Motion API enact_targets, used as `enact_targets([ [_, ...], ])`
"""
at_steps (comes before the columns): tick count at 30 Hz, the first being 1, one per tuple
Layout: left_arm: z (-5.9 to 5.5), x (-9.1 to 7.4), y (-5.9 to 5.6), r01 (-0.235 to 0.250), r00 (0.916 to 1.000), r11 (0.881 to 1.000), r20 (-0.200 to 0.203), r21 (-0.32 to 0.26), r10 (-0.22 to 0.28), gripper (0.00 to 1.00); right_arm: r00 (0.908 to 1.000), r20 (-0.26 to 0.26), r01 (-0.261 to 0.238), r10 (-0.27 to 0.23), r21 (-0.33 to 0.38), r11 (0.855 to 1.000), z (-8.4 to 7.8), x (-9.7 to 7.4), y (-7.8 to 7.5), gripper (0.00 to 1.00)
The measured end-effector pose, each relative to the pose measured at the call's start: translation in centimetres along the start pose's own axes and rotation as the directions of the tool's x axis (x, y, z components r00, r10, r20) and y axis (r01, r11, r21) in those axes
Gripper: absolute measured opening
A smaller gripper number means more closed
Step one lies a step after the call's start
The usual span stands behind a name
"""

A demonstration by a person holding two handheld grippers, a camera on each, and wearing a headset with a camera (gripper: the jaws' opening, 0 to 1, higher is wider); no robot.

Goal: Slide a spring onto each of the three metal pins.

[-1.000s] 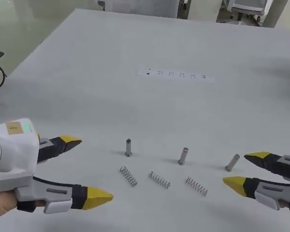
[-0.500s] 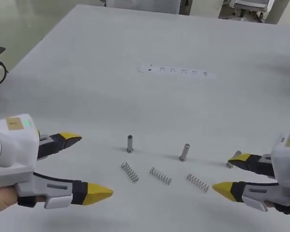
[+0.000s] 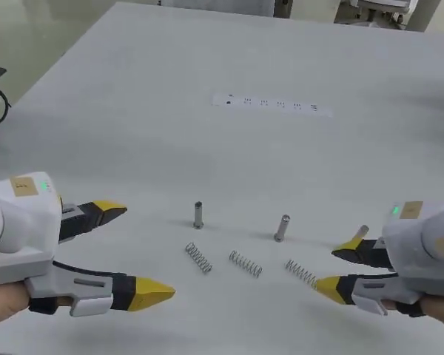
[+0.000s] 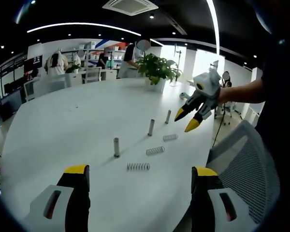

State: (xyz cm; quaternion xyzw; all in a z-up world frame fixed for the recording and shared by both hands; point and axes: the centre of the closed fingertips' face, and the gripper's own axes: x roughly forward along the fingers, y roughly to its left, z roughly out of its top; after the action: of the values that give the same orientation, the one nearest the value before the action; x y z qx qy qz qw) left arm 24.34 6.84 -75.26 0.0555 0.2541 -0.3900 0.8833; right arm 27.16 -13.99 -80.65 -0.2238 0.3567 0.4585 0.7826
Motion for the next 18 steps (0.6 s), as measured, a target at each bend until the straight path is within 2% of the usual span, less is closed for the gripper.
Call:
enact_targets([
  [6, -0.1, 0.1, -0.1, 0.003, 1.0, 1.0, 0.001, -0.003, -0.003, 0.83, 0.9995, -0.025, -0.017, 0.017, -0.009, 1.0, -0.1, 1.2, 0.3, 0.31],
  [18, -0.5, 0.0, -0.2, 0.004, 1.0, 1.0, -0.003, -0.013, -0.004, 0.82, 0.9956, -0.083, -0.045, 0.043, -0.016, 0.999, -1.0, 2.6, 0.2, 0.26],
])
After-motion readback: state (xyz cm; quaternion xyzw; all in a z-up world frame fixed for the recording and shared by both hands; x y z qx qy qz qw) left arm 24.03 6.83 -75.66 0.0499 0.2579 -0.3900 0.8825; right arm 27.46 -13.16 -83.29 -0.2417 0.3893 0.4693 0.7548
